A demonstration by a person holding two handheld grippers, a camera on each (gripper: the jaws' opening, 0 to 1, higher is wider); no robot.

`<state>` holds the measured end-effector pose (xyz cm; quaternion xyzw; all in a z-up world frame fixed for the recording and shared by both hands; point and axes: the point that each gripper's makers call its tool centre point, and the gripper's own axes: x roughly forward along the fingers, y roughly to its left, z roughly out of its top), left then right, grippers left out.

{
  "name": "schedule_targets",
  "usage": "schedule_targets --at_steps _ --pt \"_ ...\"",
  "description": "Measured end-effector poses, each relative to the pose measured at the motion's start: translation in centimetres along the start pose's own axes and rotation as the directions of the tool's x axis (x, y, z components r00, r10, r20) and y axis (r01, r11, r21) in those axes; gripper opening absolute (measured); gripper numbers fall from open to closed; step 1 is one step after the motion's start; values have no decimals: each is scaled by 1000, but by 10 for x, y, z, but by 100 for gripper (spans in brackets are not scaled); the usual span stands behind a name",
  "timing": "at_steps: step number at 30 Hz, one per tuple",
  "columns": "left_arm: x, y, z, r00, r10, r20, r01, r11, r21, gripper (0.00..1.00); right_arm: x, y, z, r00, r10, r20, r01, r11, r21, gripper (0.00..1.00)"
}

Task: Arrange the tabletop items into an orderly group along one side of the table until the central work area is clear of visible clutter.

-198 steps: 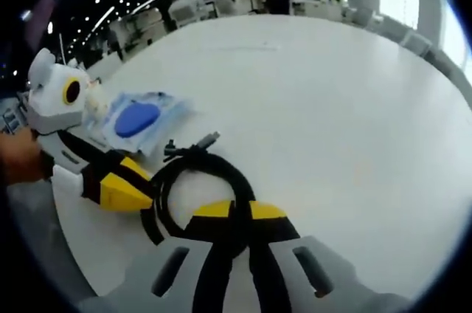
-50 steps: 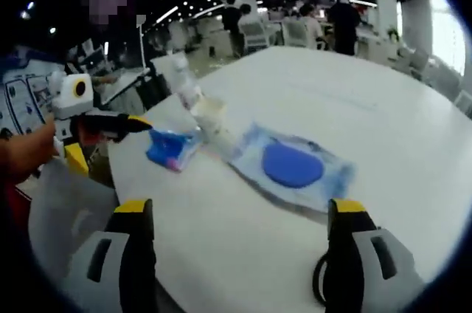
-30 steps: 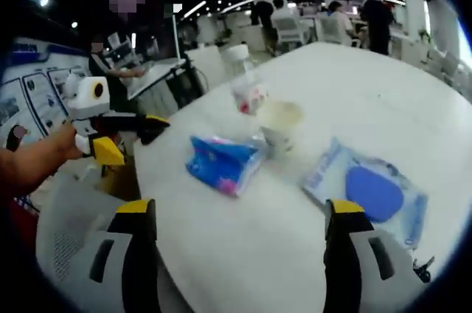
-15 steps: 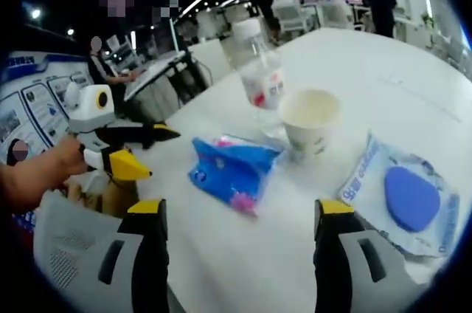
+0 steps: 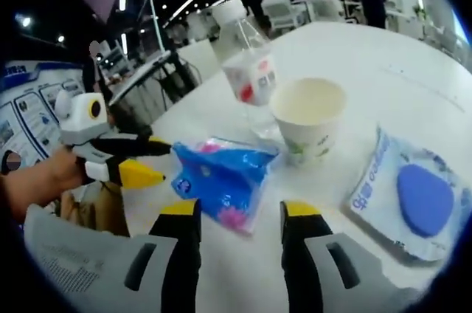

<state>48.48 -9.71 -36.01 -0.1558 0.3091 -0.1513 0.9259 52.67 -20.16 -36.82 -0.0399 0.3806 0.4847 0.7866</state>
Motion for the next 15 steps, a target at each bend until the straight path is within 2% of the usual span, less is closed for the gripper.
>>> schedule_targets --at_steps 12,15 --pt "7 3 -2 1000 1 -21 -1 1000 -7 37 11 -10 2 1000 -19 0 19 1000 23 27" --pt "8 4 -2 1000 9 -26 -10 1000 -6 35 12 -11 2 1000 -21 2 21 999 27 26"
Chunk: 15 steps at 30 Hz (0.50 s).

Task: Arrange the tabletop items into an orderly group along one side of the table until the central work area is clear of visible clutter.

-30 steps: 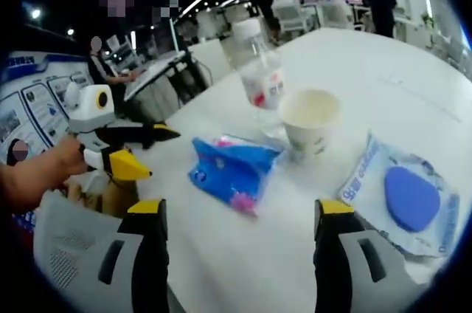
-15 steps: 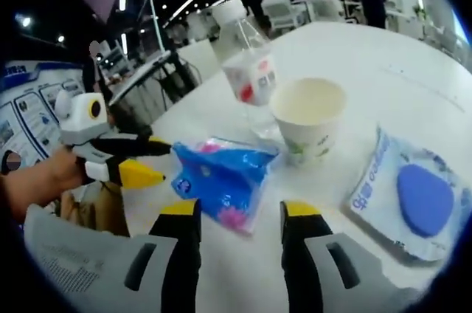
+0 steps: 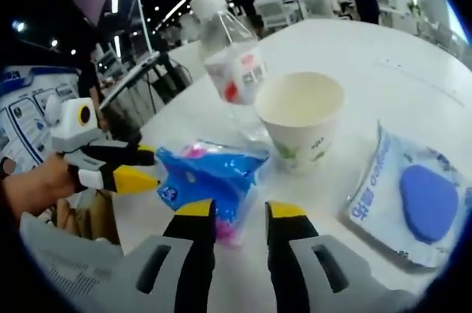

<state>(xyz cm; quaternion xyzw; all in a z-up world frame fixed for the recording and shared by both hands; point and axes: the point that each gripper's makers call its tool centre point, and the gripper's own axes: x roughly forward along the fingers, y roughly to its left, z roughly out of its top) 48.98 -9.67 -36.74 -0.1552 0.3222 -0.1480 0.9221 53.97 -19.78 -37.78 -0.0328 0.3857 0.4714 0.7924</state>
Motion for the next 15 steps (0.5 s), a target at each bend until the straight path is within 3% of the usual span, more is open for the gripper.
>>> schedule_targets --at_steps 15 --pt "3 8 -8 999 39 -30 -39 999 5 12 4 -5 -6 1000 -8 -22 8 1000 3 11"
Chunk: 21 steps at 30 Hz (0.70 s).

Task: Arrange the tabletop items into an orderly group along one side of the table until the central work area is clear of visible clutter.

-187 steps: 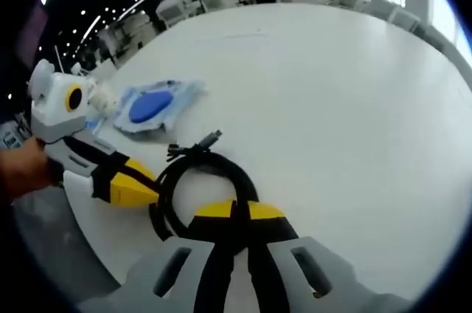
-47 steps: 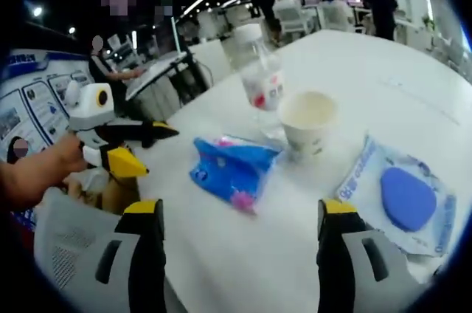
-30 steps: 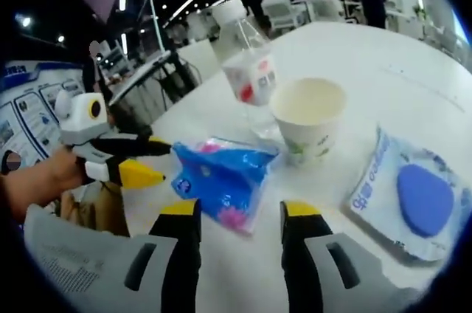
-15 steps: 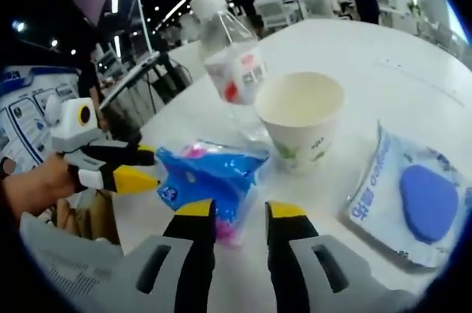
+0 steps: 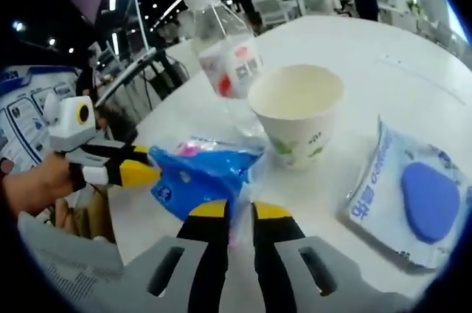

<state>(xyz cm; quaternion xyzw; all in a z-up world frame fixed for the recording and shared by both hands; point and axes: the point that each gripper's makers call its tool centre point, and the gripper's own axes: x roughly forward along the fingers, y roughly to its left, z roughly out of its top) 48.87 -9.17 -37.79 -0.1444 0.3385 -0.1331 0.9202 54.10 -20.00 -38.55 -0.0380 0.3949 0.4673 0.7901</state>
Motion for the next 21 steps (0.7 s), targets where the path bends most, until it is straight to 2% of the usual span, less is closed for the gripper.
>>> schedule_targets --at_steps 16,21 --pt "-1 3 -2 1000 26 -9 -26 999 22 0 -3 4 -1 1000 9 -4 -9 1000 -16 4" --pt "-4 3 -4 999 33 -11 -33 999 25 0 -7 8 0 1000 15 0 -15 999 -35 2"
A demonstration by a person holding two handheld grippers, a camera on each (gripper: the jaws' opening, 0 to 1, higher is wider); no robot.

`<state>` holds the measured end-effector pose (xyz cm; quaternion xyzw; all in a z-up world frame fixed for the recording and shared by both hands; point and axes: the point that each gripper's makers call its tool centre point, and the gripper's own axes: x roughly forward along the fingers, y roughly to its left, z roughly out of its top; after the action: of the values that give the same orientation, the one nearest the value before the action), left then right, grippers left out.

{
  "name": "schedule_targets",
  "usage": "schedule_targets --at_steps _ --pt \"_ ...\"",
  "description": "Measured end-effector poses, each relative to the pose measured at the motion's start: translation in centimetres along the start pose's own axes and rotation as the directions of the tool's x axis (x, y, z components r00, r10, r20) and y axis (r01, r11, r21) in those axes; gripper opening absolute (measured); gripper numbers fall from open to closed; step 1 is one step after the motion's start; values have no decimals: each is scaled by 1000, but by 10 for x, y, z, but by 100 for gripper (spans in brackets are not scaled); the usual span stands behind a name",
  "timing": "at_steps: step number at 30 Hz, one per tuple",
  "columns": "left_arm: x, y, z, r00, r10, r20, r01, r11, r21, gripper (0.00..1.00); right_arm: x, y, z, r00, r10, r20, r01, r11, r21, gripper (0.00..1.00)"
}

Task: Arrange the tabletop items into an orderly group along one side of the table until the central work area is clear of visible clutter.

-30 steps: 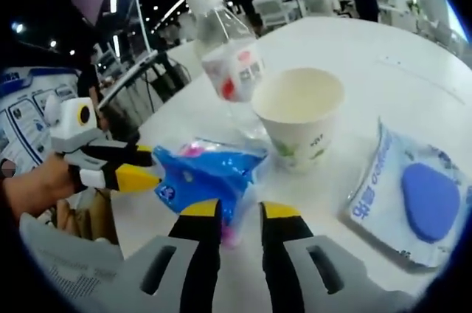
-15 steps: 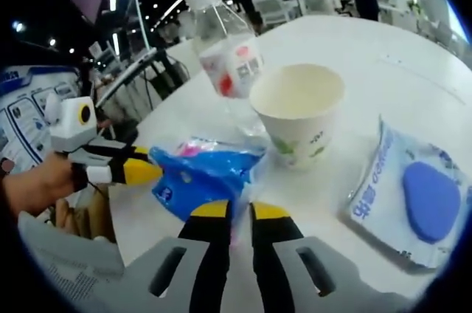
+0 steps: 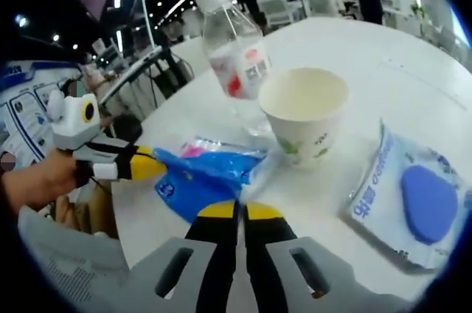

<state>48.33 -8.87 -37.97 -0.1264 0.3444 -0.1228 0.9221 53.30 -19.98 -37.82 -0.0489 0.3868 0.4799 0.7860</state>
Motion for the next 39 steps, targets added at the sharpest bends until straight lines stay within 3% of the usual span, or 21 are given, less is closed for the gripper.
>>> schedule_targets --at_steps 11,19,31,39 --pt "-16 -11 8 1000 -1 12 1 1000 9 0 -16 10 5 1000 18 16 -17 999 -29 2" --pt "-22 -30 7 1000 -24 -9 24 999 26 0 -33 11 -3 1000 20 12 -19 999 -48 2" --pt "-9 -79 15 994 -105 -44 108 990 90 0 -75 -15 -18 999 -29 24 29 999 -27 2" --pt "6 -110 31 987 -140 -81 153 972 179 0 -104 -36 -17 996 -81 49 81 997 -14 2"
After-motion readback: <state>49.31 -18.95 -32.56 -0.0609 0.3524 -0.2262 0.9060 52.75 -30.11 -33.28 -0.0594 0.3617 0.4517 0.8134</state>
